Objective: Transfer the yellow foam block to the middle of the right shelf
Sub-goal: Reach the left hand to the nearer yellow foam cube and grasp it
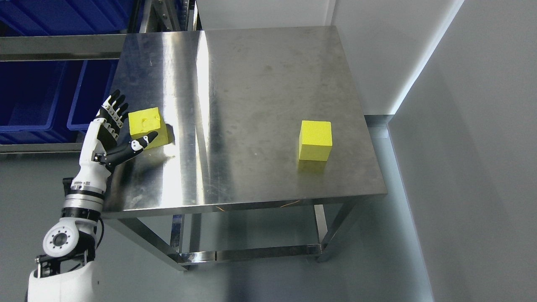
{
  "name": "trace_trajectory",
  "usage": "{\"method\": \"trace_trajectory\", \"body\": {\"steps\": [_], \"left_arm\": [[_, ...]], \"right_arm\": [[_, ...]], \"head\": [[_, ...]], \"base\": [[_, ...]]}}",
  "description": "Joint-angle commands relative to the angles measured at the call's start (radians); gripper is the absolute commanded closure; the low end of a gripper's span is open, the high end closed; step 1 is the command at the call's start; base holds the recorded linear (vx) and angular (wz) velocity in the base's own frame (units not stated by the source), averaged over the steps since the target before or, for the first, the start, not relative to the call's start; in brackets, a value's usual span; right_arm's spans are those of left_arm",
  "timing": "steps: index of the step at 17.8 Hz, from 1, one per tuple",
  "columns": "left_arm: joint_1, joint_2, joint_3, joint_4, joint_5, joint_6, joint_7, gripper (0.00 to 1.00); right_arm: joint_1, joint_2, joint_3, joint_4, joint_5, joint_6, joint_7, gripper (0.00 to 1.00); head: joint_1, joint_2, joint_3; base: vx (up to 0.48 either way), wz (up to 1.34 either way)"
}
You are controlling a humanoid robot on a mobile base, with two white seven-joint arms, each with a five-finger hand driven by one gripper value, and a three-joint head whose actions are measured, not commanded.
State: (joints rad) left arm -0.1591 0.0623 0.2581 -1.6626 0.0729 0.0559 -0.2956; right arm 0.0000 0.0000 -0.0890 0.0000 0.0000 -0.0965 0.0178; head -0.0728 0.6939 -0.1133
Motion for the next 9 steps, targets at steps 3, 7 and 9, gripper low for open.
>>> {"method": "trace_trajectory", "body": {"steps": [3,7,9], "left_arm": [[-0.091,0.105,-0.091,0.099,-0.036,0.067,-0.008,0.01],[-0.096,0.114,-0.132,0.144,-0.039,0.13,-0.092,0.01],[-0.091,0.116,-0.14,0.158,-0.051,0.131,-0.097,0.01]], "right_arm": [[-0.003,-0.017,0.0,-0.017,0.0,0.0,0.001,0.0],[-0.003,-0.017,0.0,-0.017,0.0,0.0,0.001,0.0],[-0.003,-0.017,0.0,-0.017,-0.002,0.0,0.001,0.0]], "head": [[0.0,0.0,0.0],[0.0,0.0,0.0],[0.0,0.0,0.0]], "base": [[0.0,0.0],[0.0,0.0],[0.0,0.0]]}}
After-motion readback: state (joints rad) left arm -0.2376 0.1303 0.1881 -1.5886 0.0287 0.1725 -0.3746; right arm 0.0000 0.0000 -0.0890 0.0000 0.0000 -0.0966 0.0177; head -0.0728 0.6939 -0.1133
